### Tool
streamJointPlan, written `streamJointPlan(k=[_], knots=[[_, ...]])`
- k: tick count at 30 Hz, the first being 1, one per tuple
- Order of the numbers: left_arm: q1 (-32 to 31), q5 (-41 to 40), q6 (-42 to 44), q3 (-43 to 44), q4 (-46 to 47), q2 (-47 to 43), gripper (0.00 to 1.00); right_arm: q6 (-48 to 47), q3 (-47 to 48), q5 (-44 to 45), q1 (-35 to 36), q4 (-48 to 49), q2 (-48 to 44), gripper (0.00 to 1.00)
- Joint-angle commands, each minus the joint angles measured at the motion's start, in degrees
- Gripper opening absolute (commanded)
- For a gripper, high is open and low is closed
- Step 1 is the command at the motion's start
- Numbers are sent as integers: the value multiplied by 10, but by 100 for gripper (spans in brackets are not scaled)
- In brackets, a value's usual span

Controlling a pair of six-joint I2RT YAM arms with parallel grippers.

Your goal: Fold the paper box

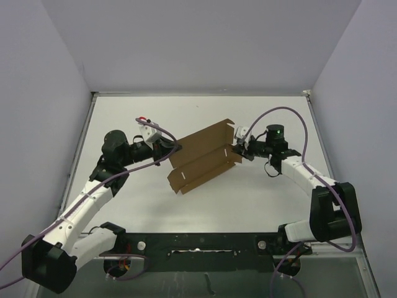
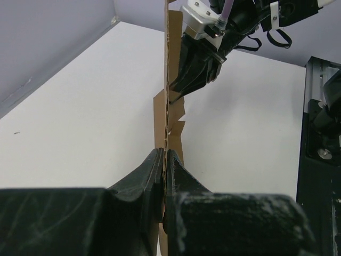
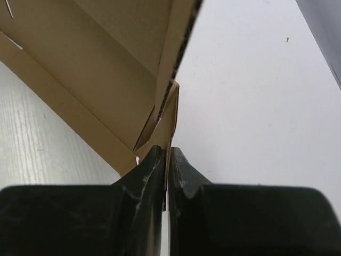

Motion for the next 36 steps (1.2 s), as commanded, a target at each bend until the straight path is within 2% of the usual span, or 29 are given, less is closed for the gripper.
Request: streamJointPlan(k=[1,6,12,21,25,29,32,34,36], knots=[[-2,35,-15,16,21,30,0,-40,-36,39,13,106,12,0],[3,36,-38,-8,21,48,0,-105,-38,32,8,48,18,1],[3,30,-63,-13,23,44,0,-146,-33,-21,-4,-34,2,13],[2,26,-68,-20,24,32,0,-213,1,-119,-65,-180,-23,39],[1,26,-66,-22,24,26,0,-292,41,-181,-109,-294,-31,54],[0,22,-63,-26,26,20,0,-371,78,-229,-152,-421,-30,64],[1,16,-57,-24,28,18,0,-330,114,-228,-181,-450,-9,66],[1,16,-53,-20,28,18,0,-220,129,-182,-183,-406,14,64],[2,16,-49,-17,32,15,0,-125,140,-128,-182,-363,41,57]])
